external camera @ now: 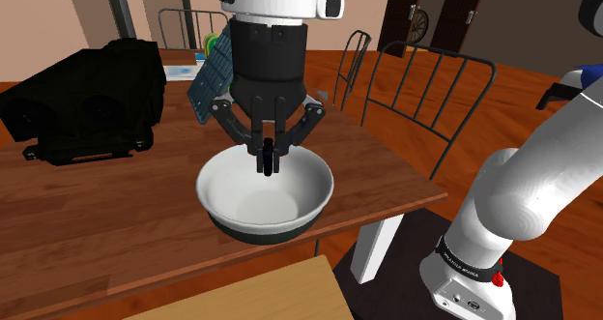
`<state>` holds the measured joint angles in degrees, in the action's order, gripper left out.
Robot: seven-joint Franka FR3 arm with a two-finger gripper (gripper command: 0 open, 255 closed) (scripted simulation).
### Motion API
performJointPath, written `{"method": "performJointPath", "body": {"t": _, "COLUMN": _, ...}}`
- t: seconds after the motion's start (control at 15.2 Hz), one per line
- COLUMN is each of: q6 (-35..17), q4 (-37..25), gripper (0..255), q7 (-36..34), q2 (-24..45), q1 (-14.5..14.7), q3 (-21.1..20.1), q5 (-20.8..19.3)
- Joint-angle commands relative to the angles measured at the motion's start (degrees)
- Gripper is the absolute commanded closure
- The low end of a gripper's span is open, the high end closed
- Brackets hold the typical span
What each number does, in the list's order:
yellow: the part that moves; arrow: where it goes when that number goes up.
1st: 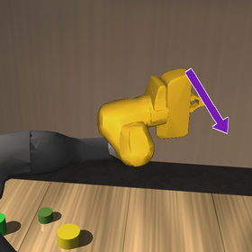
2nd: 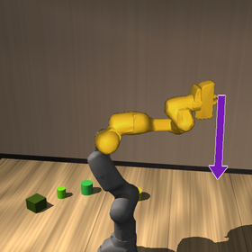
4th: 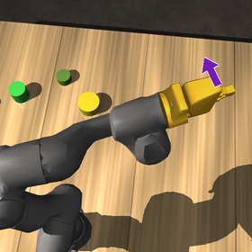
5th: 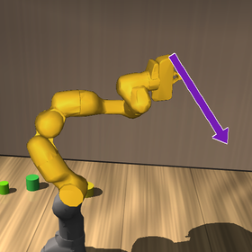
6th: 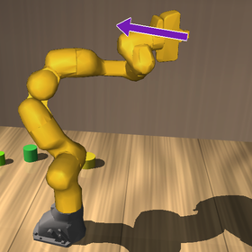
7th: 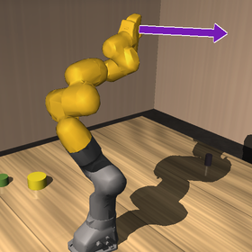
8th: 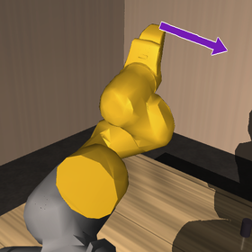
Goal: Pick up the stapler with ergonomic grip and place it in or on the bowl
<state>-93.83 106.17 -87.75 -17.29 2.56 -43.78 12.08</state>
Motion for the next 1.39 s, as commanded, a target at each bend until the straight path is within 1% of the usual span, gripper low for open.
{"method": "performJointPath", "body": {"t": 0.0, "q6": -0.7, "q4": 0.8, "gripper": 255, "q7": 0.1, "q2": -0.1, "q1": 0.0, "q3": 0.0, "q5": 0.1}}
{"method": "performJointPath", "body": {"t": 0.4, "q6": -0.7, "q4": 0.8, "gripper": 255, "q7": 0.1, "q2": -0.1, "q1": 0.0, "q3": 0.0, "q5": 0.1}}
{"method": "performJointPath", "body": {"t": 0.46, "q6": -0.7, "q4": 0.8, "gripper": 0, "q7": 0.1, "q2": -0.1, "q1": 0.0, "q3": 0.0, "q5": 0.1}}
{"method": "performJointPath", "body": {"t": 0.79, "q6": -0.7, "q4": 0.8, "gripper": 0, "q7": 0.1, "q2": -0.1, "q1": 0.0, "q3": 0.0, "q5": 0.1}}
{"method": "performJointPath", "body": {"t": 1.06, "q6": 6.5, "q4": -8.2, "gripper": 0, "q7": -1.1, "q2": 2.1, "q1": -0.6, "q3": -0.2, "q5": -1.4}}
{"method": "performJointPath", "body": {"t": 1.32, "q6": 6.5, "q4": -8.2, "gripper": 0, "q7": -1.1, "q2": 2.1, "q1": -0.6, "q3": -0.2, "q5": -1.4}}
